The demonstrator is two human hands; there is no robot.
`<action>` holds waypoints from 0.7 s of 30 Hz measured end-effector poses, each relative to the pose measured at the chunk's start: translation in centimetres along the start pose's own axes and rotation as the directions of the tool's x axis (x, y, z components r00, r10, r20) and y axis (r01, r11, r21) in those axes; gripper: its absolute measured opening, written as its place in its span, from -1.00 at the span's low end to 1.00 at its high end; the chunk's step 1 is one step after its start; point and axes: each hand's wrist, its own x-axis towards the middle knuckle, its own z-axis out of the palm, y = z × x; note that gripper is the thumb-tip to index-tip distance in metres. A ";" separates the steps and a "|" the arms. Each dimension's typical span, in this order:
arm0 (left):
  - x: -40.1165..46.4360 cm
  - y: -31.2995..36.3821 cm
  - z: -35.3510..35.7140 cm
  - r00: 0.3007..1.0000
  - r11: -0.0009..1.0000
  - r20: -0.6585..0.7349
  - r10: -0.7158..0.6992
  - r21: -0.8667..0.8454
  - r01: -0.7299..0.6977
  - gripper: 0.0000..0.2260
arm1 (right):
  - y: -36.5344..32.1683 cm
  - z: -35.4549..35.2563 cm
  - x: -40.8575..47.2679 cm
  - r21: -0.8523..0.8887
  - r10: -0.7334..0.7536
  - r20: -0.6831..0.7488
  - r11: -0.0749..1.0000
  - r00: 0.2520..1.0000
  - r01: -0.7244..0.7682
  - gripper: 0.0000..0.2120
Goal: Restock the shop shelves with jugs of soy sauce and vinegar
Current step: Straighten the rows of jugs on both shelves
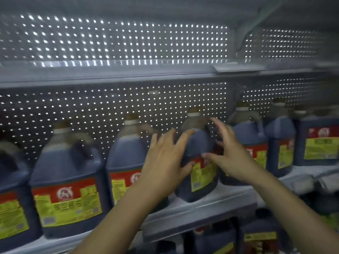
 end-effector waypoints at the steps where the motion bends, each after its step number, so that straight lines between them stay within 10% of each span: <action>1: 0.7 0.4 0.5 1.000 1.000 0.027 -0.005 0.020 0.005 -0.25 | 0.7 -0.4 0.8 -0.002 0.023 0.097 1.000 0.995 -0.023 -0.03; 7: 2.4 1.0 2.1 0.992 0.993 0.063 -0.107 0.061 0.103 -0.20 | 2.6 -1.1 3.7 0.107 -0.003 0.337 0.994 0.942 -0.035 0.02; 21: 0.3 1.0 0.1 0.977 0.985 0.132 -0.170 0.061 0.164 -0.12 | 3.0 1.4 0.3 -0.013 -0.193 0.066 0.981 0.979 0.194 -0.01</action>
